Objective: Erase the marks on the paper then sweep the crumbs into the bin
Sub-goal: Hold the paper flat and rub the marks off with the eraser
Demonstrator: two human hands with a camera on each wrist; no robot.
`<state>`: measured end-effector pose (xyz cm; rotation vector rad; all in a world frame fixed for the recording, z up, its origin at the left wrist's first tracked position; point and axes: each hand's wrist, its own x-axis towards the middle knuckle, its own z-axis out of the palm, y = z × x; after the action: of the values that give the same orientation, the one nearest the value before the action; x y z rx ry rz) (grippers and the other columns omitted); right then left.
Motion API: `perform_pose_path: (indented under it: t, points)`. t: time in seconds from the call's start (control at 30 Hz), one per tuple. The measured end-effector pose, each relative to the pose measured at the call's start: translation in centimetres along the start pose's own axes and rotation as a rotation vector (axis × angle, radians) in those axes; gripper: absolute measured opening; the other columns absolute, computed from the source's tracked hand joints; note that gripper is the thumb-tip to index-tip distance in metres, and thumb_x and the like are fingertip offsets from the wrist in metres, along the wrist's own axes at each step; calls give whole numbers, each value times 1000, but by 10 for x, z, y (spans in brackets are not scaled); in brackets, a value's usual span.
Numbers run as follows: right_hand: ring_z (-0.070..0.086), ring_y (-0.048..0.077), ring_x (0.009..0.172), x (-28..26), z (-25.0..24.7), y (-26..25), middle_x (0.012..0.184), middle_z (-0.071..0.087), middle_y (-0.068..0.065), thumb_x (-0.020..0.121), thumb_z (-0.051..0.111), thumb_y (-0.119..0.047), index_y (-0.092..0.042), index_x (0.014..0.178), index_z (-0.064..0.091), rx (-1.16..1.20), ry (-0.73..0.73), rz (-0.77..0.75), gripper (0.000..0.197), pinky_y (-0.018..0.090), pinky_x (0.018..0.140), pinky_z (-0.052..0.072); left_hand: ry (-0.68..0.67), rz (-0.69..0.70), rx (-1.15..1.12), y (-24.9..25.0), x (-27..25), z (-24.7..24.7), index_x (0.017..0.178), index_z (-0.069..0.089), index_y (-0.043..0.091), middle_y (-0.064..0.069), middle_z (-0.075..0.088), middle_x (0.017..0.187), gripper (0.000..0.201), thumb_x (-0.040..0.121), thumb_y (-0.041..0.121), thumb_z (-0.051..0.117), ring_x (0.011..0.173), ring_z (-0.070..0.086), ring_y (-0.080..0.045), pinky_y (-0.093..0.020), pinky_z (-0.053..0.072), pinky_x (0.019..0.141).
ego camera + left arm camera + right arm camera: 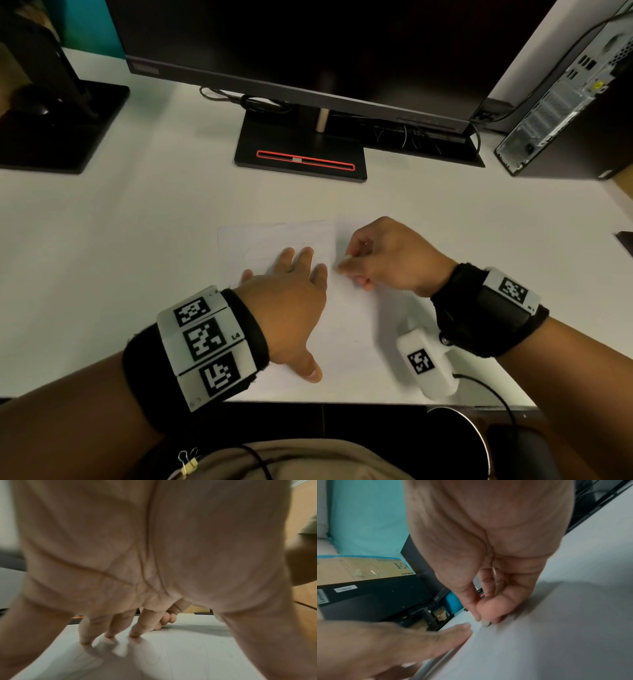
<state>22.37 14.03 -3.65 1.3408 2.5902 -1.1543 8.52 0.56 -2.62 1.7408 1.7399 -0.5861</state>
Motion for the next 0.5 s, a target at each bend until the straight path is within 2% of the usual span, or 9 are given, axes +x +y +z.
perform_pose_path:
  t: [0.07, 0.13, 0.2, 0.3, 0.43, 0.5]
  points:
    - [73, 18, 57, 8, -9, 5, 63, 75, 5, 84, 75, -20, -8, 77, 72, 4, 97, 50, 14, 34, 67, 63, 0, 0, 4, 0, -1, 0, 156, -21, 12, -10, -33, 161, 139, 73, 64, 78, 151, -24, -32, -67, 18, 117]
    - [72, 18, 56, 12, -13, 6, 62, 74, 5, 84, 73, -18, -9, 76, 72, 3, 162, 65, 12, 31, 62, 59, -1, 2, 6, 0, -2, -1, 156, -21, 12, -10, -33, 161, 139, 73, 64, 78, 151, -23, -32, -67, 19, 117]
    - [72, 15, 54, 7, -6, 2, 62, 74, 5, 85, 73, -20, -9, 77, 70, -18, 106, 19, 13, 26, 60, 56, -2, 2, 7, 0, -1, -1, 156, -21, 12, -9, -33, 161, 139, 74, 64, 78, 151, -24, -32, -67, 19, 117]
    - [72, 14, 55, 2, 1, -3, 64, 75, 4, 86, 74, -24, -8, 80, 70, -33, -6, -23, 17, 25, 62, 58, 0, 2, 16, 0, -1, 0, 156, -22, 12, -9, -33, 161, 139, 74, 64, 77, 151, -24, -32, -67, 19, 117]
    - [70, 13, 52, 10, -7, 1, 63, 74, 5, 85, 73, -19, -9, 78, 71, 11, 142, 53, 12, 24, 58, 53, 3, 1, 31, 1, -3, -2, 156, -21, 12, -10, -33, 162, 138, 75, 65, 76, 151, -23, -32, -65, 20, 118]
    - [69, 11, 52, 7, -1, -4, 62, 74, 4, 85, 72, -20, -11, 78, 69, -22, 114, 15, 13, 25, 60, 55, 8, -1, 32, 1, -3, -1, 156, -21, 12, -9, -33, 162, 138, 74, 65, 76, 151, -22, -32, -65, 20, 118]
